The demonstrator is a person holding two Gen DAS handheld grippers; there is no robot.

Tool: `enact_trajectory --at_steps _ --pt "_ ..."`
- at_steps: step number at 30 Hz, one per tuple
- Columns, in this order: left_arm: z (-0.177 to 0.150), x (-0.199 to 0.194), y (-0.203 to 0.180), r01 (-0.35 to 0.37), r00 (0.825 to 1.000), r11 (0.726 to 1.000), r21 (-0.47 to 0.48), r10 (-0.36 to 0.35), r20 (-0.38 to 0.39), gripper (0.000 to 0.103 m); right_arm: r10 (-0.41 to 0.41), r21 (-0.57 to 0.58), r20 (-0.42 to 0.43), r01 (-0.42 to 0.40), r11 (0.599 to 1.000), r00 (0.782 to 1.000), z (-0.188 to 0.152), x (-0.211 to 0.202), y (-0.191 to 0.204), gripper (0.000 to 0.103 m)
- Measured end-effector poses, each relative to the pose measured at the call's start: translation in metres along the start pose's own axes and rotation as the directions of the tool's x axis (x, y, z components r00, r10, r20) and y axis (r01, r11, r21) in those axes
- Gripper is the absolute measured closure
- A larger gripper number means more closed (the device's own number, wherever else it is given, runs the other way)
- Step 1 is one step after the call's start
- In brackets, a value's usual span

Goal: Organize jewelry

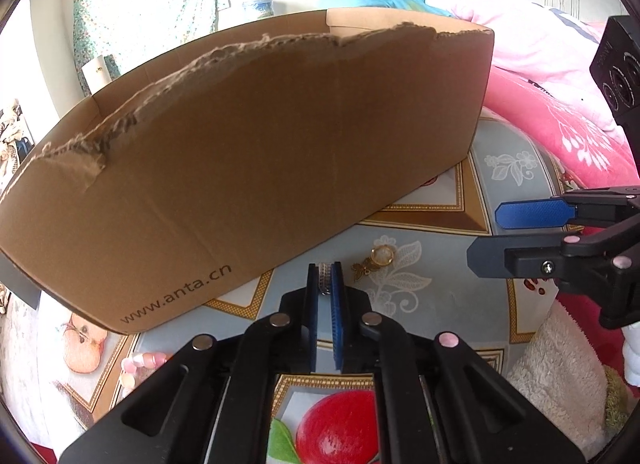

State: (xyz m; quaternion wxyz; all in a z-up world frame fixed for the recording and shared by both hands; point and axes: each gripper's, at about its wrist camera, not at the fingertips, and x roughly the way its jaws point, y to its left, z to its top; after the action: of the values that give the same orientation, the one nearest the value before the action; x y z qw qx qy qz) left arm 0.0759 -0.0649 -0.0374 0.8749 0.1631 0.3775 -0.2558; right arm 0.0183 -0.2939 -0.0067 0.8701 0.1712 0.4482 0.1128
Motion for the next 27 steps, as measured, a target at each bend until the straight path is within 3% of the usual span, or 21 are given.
enact_trajectory --at_steps 12,17,21,27 --pt "-0.019 -0.018 -0.008 -0.023 1.0 1.0 0.002 0.023 -0.013 0.1 -0.044 -0.084 0.008 0.044 0.995 0.999 -0.003 0.0 0.018 0.039" --pt "-0.023 -0.019 -0.009 -0.024 1.0 1.0 0.0 0.024 0.003 0.1 -0.035 -0.18 0.034 0.041 0.983 0.999 0.004 0.007 0.038 0.052" --pt "-0.028 -0.022 -0.007 -0.017 1.0 1.0 -0.017 0.017 0.012 0.1 -0.041 -0.233 0.008 0.042 0.971 0.999 0.011 0.022 0.049 0.067" --pt "-0.039 -0.029 -0.001 -0.022 0.999 1.0 -0.002 0.022 0.039 0.1 -0.05 -0.321 -0.014 0.043 0.946 0.999 0.021 0.037 0.061 0.073"
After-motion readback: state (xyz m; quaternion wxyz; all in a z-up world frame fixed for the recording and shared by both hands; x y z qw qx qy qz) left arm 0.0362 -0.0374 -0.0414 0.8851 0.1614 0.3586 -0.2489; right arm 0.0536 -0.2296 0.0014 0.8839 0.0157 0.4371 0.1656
